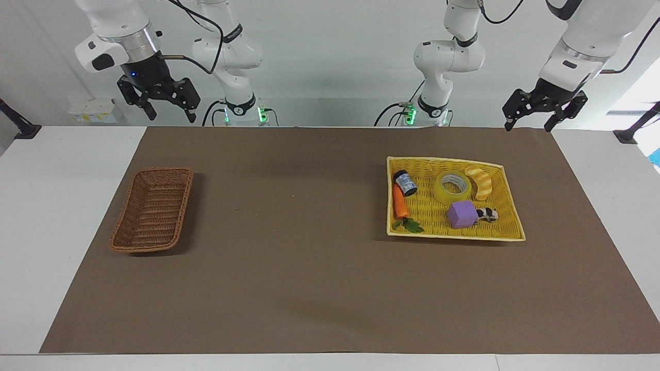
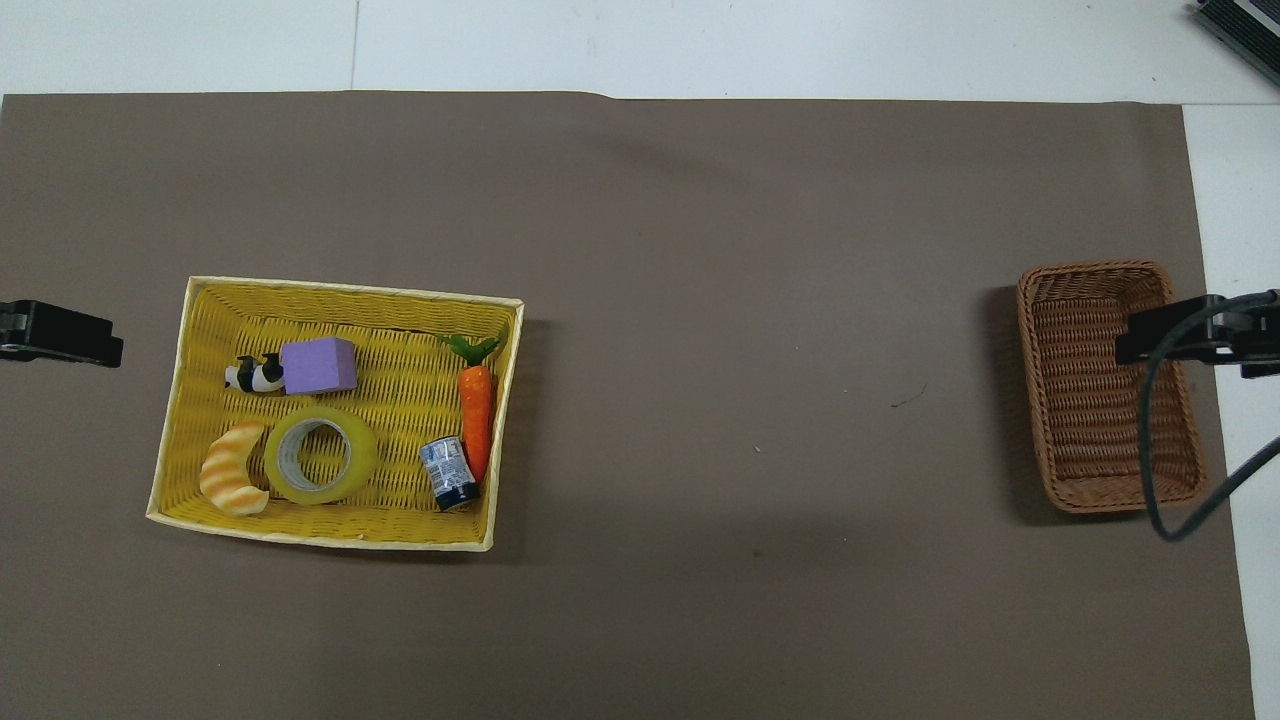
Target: Move tape to another basket
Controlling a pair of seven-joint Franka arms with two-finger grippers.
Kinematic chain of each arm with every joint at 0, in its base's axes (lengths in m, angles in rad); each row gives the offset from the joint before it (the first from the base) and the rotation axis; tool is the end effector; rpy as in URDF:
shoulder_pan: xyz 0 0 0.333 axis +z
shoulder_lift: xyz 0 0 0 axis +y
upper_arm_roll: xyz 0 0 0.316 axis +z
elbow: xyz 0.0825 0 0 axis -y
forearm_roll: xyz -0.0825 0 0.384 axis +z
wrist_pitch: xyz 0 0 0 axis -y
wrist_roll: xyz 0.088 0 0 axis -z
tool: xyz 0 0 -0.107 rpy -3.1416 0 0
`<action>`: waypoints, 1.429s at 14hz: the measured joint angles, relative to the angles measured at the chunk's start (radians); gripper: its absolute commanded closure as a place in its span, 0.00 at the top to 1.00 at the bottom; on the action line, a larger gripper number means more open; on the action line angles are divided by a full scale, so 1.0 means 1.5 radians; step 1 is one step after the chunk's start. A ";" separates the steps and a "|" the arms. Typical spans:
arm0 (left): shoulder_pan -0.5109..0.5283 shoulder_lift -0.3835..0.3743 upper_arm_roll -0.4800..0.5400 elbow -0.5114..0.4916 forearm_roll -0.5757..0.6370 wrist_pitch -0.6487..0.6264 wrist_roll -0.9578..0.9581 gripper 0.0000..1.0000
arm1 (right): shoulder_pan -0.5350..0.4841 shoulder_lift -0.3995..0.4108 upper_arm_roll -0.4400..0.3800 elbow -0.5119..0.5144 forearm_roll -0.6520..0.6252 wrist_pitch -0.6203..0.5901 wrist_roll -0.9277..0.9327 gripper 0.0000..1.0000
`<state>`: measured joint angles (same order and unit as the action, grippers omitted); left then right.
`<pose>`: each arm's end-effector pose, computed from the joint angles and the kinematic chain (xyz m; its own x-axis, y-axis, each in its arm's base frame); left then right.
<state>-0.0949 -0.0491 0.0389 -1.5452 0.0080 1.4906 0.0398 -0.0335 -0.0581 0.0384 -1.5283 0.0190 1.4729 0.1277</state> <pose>0.5303 -0.0282 0.6561 0.9955 -0.0951 -0.0058 -0.0951 -0.9955 -0.0058 0.5261 0.0055 0.6671 0.9927 -0.1207 0.0005 -0.1207 -0.9926 -0.0169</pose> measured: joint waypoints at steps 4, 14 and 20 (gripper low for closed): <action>0.000 0.000 -0.001 -0.001 0.000 0.009 0.000 1.00 | 0.000 0.000 0.000 0.000 0.000 0.000 0.000 1.00; 0.001 -0.029 0.002 -0.195 -0.023 0.139 0.092 1.00 | 0.000 0.000 0.000 0.000 0.000 0.000 0.000 1.00; 0.011 -0.024 0.005 -0.303 -0.048 0.205 0.257 0.86 | 0.000 0.000 0.000 0.000 0.000 0.000 0.000 1.00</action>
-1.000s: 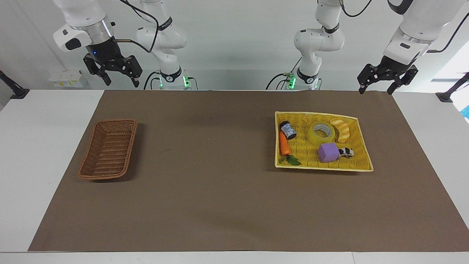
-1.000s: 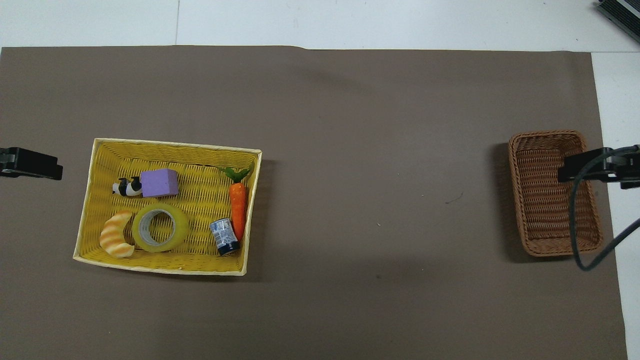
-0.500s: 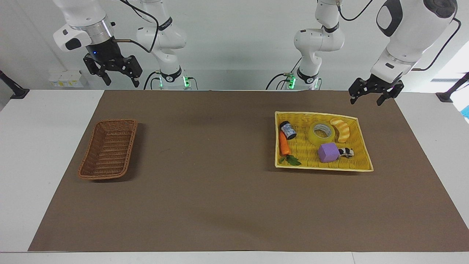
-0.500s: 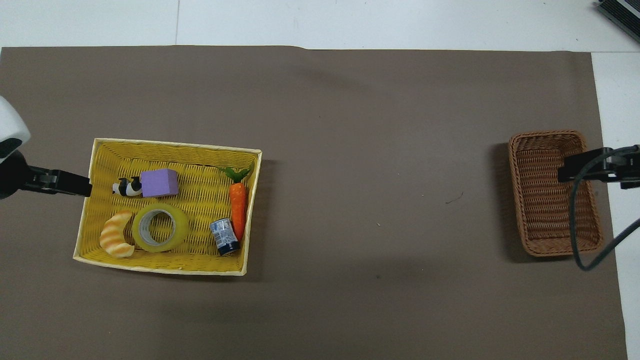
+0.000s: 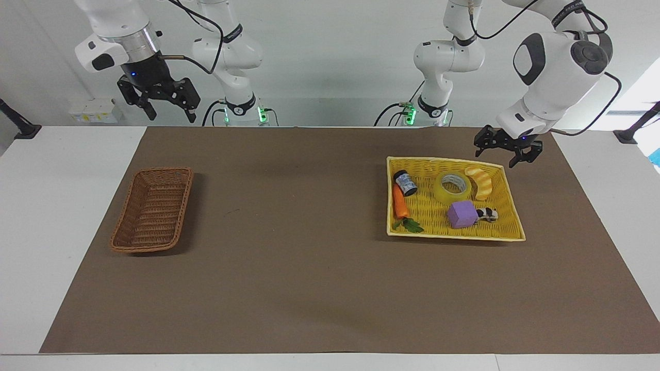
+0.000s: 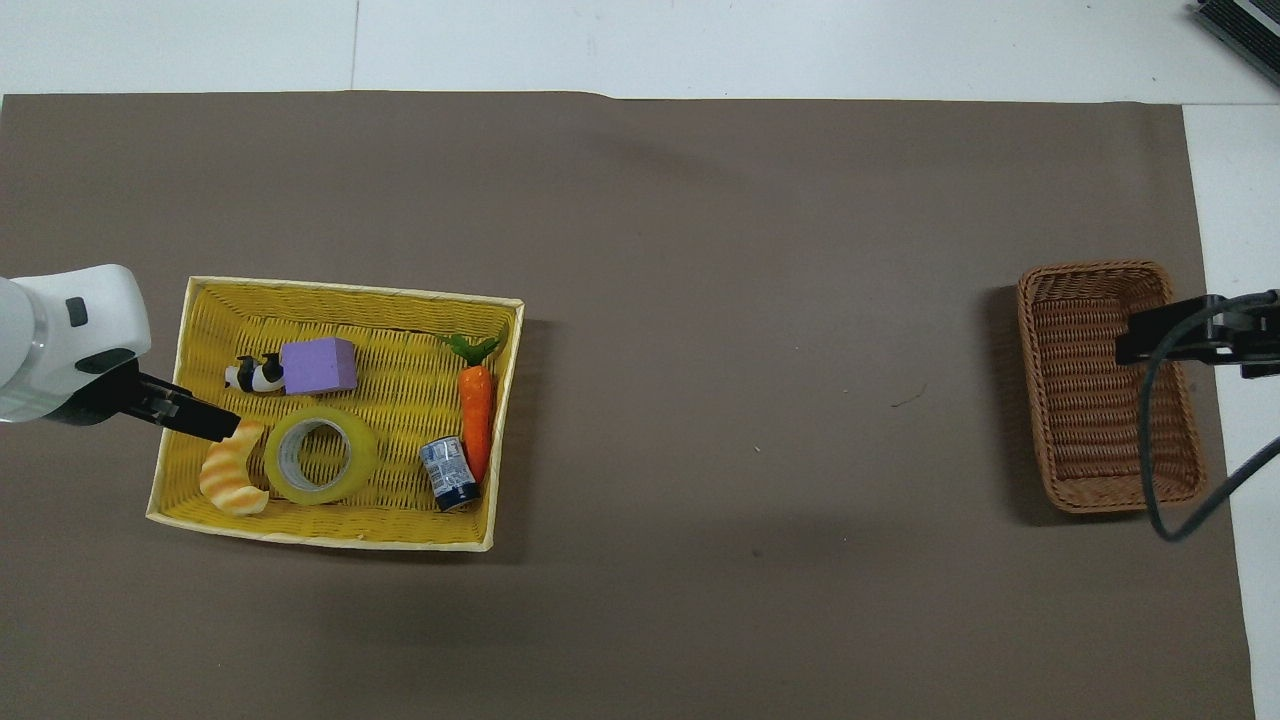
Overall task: Move tape to another basket
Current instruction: 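Reach the left gripper into the yellow basket to the tape roll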
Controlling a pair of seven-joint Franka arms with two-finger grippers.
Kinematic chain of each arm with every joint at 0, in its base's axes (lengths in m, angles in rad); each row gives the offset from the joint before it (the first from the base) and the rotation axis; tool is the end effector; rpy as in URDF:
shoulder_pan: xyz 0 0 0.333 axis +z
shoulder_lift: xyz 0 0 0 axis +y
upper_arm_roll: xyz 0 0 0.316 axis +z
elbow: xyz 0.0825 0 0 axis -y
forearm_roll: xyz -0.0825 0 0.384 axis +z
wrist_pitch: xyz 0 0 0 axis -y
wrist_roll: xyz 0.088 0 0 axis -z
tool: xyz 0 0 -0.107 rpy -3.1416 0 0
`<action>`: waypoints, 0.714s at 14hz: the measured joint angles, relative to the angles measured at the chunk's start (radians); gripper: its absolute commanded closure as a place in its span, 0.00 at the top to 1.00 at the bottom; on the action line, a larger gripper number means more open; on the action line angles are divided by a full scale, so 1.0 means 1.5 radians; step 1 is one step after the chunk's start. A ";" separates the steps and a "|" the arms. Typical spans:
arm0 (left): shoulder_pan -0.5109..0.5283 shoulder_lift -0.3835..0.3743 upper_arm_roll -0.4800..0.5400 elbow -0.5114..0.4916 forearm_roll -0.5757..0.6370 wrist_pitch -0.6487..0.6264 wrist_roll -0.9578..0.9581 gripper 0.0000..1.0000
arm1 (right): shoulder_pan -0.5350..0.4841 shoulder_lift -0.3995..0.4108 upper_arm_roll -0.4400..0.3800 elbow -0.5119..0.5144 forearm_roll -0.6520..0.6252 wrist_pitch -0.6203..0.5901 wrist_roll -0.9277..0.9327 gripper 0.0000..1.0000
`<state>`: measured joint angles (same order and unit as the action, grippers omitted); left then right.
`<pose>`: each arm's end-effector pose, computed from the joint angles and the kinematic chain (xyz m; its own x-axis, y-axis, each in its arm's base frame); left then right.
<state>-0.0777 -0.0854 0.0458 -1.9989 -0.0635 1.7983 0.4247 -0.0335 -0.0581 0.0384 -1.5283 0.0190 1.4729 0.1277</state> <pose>0.5194 -0.0214 0.4873 0.9005 -0.4276 -0.0790 -0.4189 -0.9018 0.1056 0.5261 0.0055 0.6671 0.9927 -0.1207 0.0005 -0.1207 -0.9926 -0.0169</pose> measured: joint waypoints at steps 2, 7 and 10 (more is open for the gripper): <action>0.006 0.008 0.000 -0.037 -0.023 0.037 0.013 0.85 | 0.000 0.000 0.000 0.000 0.000 0.000 0.000 1.00; 0.004 0.057 -0.005 -0.114 -0.036 0.139 0.022 0.80 | 0.000 0.000 0.000 0.000 0.000 0.000 0.000 1.00; 0.003 0.068 -0.007 -0.189 -0.037 0.214 0.028 0.24 | 0.000 0.000 0.000 0.000 0.000 0.000 0.000 1.00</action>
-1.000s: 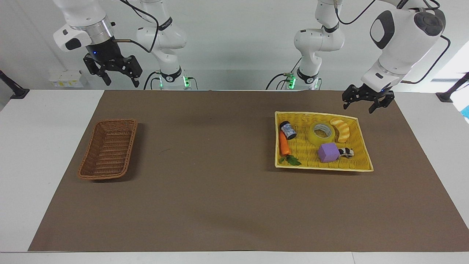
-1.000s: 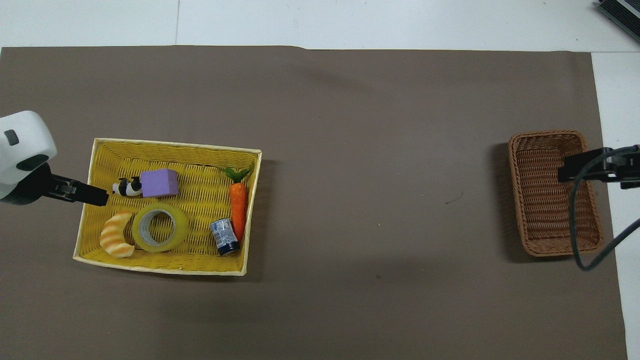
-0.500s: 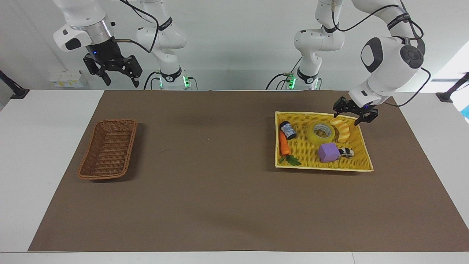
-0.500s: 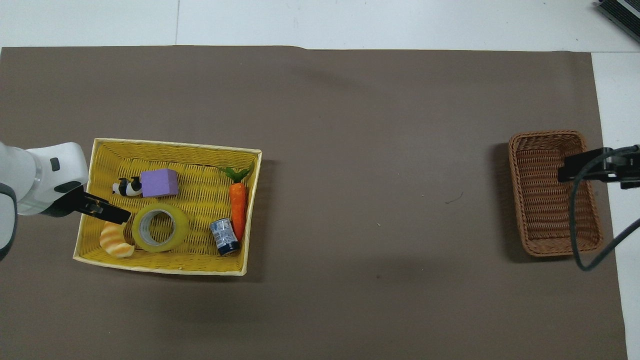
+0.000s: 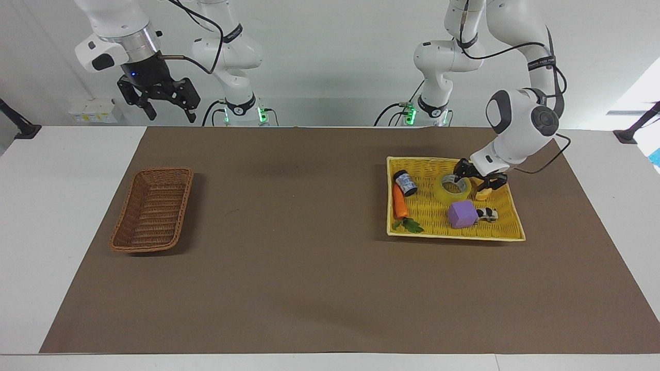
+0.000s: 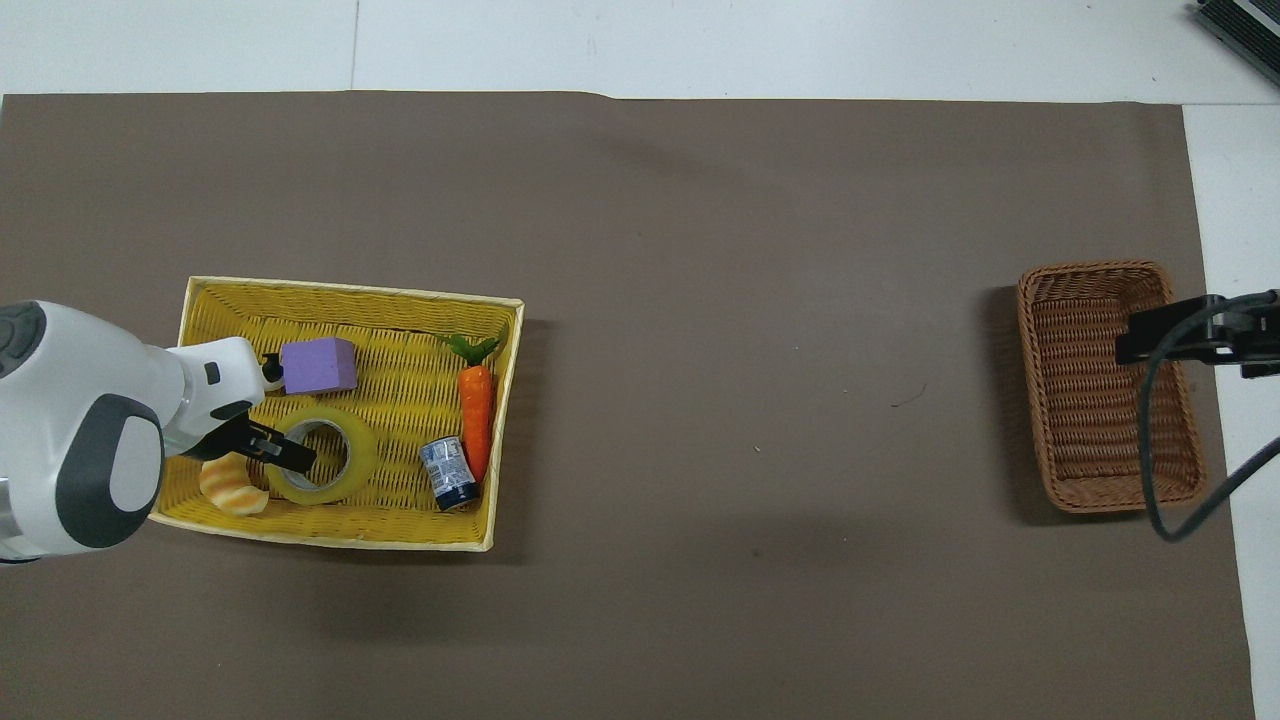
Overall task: Move tape to another basket
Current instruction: 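Reach the left gripper into the yellow basket to the tape roll, then grasp the tape roll rim with the left gripper and lift it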
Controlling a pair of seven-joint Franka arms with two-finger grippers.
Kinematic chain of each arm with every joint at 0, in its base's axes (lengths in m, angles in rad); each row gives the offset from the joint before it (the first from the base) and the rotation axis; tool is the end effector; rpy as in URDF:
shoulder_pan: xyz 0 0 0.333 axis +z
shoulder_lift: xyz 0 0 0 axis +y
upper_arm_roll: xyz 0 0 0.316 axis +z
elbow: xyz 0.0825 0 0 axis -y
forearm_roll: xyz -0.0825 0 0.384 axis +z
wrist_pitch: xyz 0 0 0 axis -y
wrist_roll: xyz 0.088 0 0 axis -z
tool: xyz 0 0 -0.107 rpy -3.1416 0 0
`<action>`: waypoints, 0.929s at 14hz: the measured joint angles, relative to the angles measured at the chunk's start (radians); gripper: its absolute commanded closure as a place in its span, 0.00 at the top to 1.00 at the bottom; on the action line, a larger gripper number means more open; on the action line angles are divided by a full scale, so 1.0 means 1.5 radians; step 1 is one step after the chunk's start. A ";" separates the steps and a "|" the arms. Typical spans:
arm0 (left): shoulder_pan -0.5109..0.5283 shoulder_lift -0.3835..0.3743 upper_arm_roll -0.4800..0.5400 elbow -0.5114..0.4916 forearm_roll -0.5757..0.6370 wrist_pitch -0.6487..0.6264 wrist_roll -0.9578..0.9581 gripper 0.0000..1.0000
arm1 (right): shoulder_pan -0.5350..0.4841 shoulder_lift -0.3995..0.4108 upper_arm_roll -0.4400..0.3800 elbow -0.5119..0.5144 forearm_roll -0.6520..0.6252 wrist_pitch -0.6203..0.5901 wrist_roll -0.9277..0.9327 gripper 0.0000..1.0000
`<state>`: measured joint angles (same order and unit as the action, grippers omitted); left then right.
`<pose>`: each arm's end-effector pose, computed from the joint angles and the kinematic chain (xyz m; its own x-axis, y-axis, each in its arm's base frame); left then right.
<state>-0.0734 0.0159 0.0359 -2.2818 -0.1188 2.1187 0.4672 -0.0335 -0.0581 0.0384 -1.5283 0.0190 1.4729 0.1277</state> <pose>0.4965 -0.0240 0.3334 0.8965 -0.4259 -0.1217 -0.4058 -0.8999 0.1600 0.5261 0.0055 0.6671 0.9927 -0.1207 0.0005 -0.1207 -0.9926 -0.0169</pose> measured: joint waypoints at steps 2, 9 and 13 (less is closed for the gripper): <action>-0.001 0.000 -0.002 -0.046 0.000 0.058 0.000 0.00 | 0.000 0.000 0.000 0.000 0.000 0.000 0.000 1.00; 0.012 -0.009 0.005 0.075 -0.002 -0.113 0.000 0.00 | 0.000 0.000 0.000 0.000 0.000 0.000 0.000 1.00; 0.029 -0.019 0.008 0.207 -0.002 -0.241 -0.008 0.00 | 0.000 0.000 0.000 0.000 0.000 0.000 0.000 1.00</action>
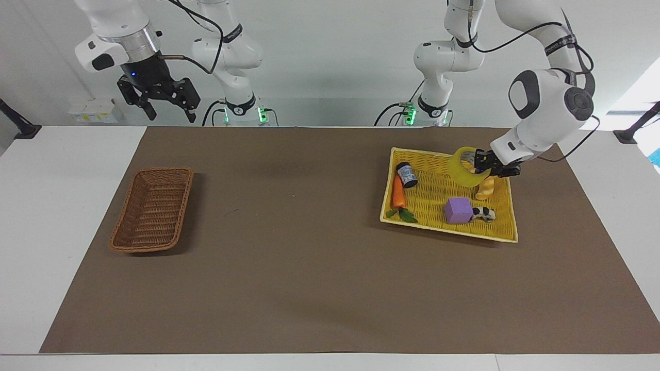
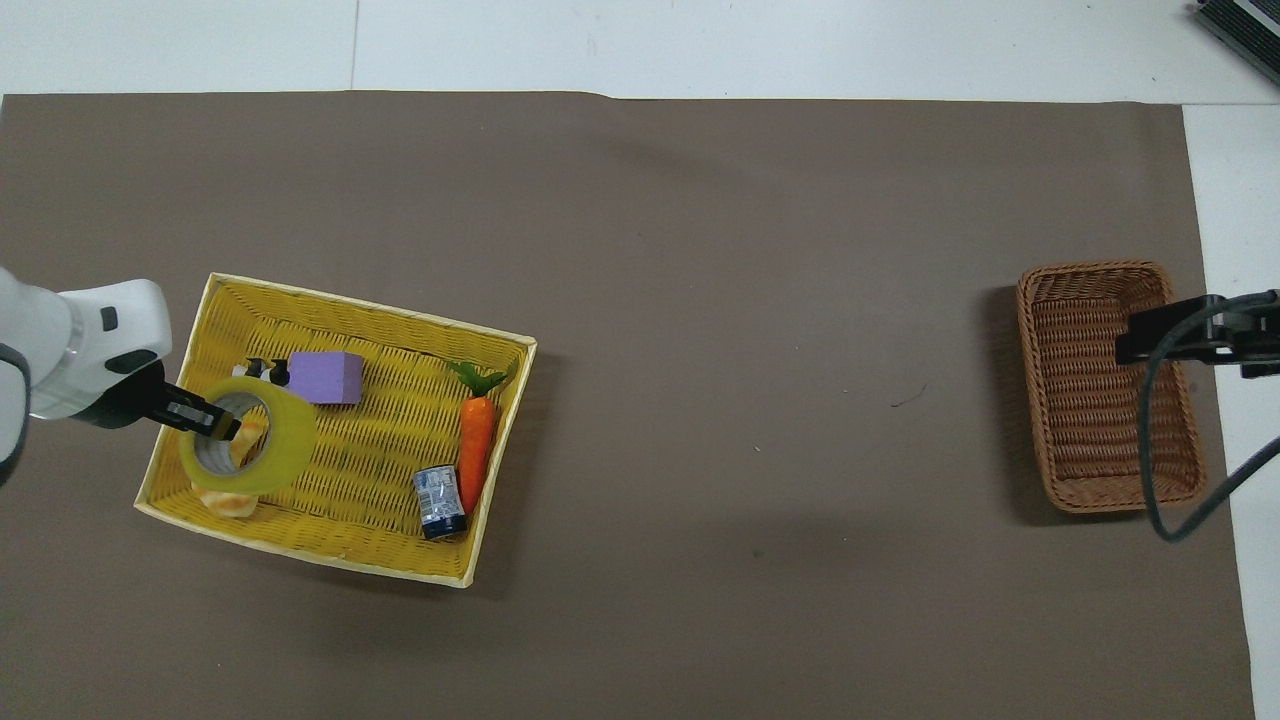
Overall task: Move tape to another basket
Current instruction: 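Grasp the tape roll rim with the left gripper and lift it, then carry the tape toward center with the left gripper while the right gripper approaches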
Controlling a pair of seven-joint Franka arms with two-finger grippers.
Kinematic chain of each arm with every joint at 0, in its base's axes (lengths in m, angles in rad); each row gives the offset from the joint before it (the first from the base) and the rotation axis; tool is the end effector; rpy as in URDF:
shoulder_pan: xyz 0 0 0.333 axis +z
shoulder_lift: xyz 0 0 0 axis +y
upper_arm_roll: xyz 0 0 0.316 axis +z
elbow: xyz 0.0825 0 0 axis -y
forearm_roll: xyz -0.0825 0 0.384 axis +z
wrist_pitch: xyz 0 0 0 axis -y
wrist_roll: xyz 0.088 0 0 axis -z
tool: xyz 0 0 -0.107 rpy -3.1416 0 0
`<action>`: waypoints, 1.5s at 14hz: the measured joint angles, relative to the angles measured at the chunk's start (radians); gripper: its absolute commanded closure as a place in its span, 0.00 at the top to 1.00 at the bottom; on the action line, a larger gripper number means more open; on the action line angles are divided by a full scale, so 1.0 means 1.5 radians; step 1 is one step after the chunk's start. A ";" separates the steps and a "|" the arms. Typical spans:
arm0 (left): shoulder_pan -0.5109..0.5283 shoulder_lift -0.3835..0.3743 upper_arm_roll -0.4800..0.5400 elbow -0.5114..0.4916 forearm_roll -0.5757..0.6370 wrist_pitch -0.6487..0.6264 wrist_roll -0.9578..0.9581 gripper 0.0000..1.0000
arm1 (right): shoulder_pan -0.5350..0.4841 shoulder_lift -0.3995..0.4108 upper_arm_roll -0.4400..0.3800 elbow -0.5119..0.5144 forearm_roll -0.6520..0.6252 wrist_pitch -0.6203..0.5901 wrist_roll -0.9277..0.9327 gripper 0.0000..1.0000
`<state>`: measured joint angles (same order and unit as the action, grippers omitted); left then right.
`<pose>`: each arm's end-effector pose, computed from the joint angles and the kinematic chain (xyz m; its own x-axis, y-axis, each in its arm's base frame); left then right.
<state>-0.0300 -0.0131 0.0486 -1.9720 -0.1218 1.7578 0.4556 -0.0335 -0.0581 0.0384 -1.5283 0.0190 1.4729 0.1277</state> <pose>0.5302 -0.0008 0.4593 0.9073 -0.3997 -0.1308 -0.3728 -0.9083 0.1900 0.5261 0.0055 0.6671 0.9927 -0.1207 0.0005 -0.1207 -0.9926 -0.0169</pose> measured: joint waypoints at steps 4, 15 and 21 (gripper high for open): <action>0.012 -0.005 0.007 0.114 0.006 -0.080 -0.123 0.00 | -0.001 0.000 -0.001 0.000 0.000 -0.003 0.000 1.00; 0.010 -0.005 -0.008 0.213 0.078 -0.100 -0.336 0.00 | -0.040 -0.017 -0.008 0.001 0.001 -0.053 -0.021 1.00; -0.084 -0.001 -0.014 0.211 0.063 -0.100 -0.430 0.00 | 0.029 0.016 0.046 -0.016 0.055 0.081 -0.020 1.00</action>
<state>-0.1557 -0.0140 0.0272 -1.6558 -0.0275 1.6071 -0.1887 0.0107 -0.0335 0.1074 -1.5529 0.1021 1.5945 0.0981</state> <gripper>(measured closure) 0.771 0.000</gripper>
